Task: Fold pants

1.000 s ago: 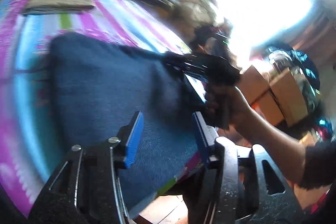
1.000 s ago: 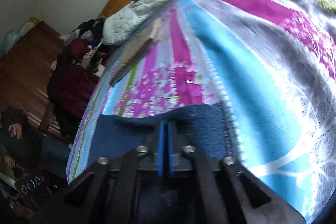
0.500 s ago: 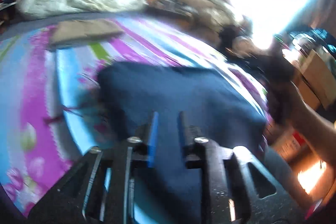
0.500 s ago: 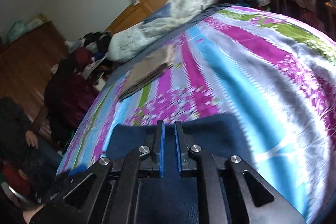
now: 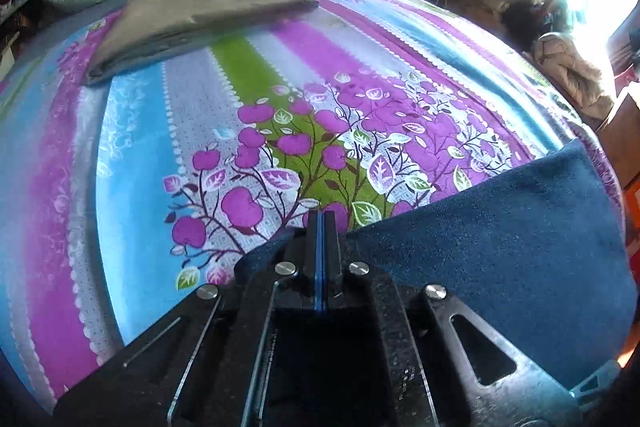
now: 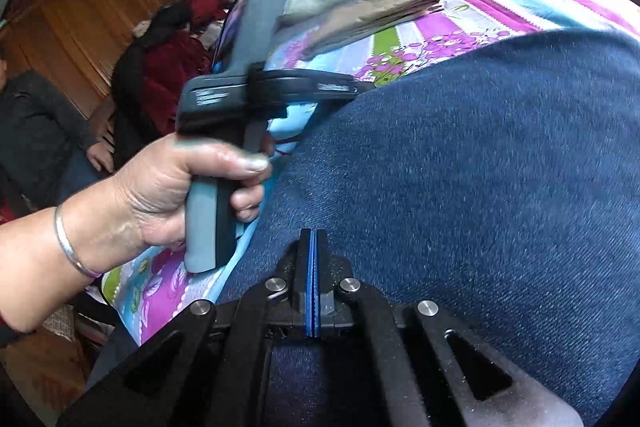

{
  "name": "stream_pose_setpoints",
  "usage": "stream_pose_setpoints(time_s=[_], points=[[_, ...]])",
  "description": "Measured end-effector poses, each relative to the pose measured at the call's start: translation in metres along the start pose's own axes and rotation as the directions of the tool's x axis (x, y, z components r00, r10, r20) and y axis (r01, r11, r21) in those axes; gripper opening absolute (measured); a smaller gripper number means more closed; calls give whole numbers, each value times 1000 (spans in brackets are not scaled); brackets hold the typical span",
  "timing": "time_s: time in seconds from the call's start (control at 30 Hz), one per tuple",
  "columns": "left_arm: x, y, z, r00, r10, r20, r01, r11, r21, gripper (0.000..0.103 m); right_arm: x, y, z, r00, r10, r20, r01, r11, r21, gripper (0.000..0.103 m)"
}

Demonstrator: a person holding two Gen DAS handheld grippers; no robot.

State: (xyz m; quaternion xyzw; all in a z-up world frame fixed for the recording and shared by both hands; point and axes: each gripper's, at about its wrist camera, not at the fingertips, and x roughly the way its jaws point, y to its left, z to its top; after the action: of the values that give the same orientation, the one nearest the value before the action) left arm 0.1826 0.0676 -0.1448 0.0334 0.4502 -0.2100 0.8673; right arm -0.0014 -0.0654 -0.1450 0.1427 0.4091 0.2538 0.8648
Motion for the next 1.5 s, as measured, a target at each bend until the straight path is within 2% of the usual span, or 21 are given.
stream_pose_setpoints(time_s=[0.1,0.2,0.23,0.3,0.37,0.43,0.5,0.6,0.67,0.77,0.87,1.0,1.1,1.17,1.27,1.33,1.37,1.4,1.43,1.47,1.5], points=[[4,-4,16,997,72,-31,-72,997,22,2,-25,30,2,998,-9,63,17,993,-120,2],[-25,15,21,998,-52,40,56,991,-119,1,-41,56,-15,996,50,74,-33,974,-222,2],[-44,13,11,989,-115,87,126,984,-125,1,-37,62,-26,997,47,57,-30,964,-264,2],[-51,-1,-10,982,-178,65,183,980,-81,1,-15,60,-45,999,38,11,-33,957,-288,0],[-36,-9,-30,986,-165,20,166,985,-44,2,-13,52,-51,995,73,65,-51,955,-294,0],[-33,7,-32,975,-212,58,219,965,-147,2,-18,66,-50,998,17,59,7,923,-384,0],[-42,13,-27,981,-181,70,191,962,-195,1,-36,81,-51,997,44,62,-12,896,-445,1],[-79,-1,-35,965,-228,126,242,964,-112,1,-46,86,-72,999,27,34,-6,870,-492,1],[-103,-17,-61,951,-279,131,288,956,-52,1,-35,76,-86,1000,-6,-25,-6,895,-447,0],[-96,-32,-108,960,-274,52,275,961,-13,1,-47,69,-78,999,36,-8,-36,924,-381,0],[-103,-27,-124,952,-292,93,298,953,-55,1,-71,68,-70,996,7,89,29,917,-398,0],[-138,-38,-129,926,-348,143,359,931,-59,2,-108,43,-82,980,-127,152,165,949,-270,0],[-143,-67,-157,914,-395,90,398,917,-13,3,-122,-1,-90,964,-225,144,240,966,-97,0],[-127,-78,-168,927,-369,68,369,929,7,3,-122,-36,-86,979,-186,87,182,982,55,0],[-120,-64,-160,905,-415,94,424,898,-117,3,-131,-55,-68,995,-85,43,79,988,129,0],[-137,-55,-147,909,-392,142,411,901,-139,3,-159,-68,-50,991,-58,120,45,993,110,8],[-142,-50,-141,911,-380,158,401,906,-135,6,-172,-79,-42,988,-54,145,38,993,111,21],[-147,-42,-135,909,-381,168,405,903,-143,25,-184,-98,-33,986,-65,155,46,991,123,45],[-148,-31,-130,904,-392,168,419,892,-170,44,-192,-116,-26,982,-98,161,77,988,131,53],[-145,-18,-125,910,-381,163,409,888,-209,81,-196,-127,-12,979,-128,161,108,986,128,60],[-142,-12,-124,918,-361,162,391,892,-227,88,-200,-146,-5,975,-170,142,155,981,115,61]])
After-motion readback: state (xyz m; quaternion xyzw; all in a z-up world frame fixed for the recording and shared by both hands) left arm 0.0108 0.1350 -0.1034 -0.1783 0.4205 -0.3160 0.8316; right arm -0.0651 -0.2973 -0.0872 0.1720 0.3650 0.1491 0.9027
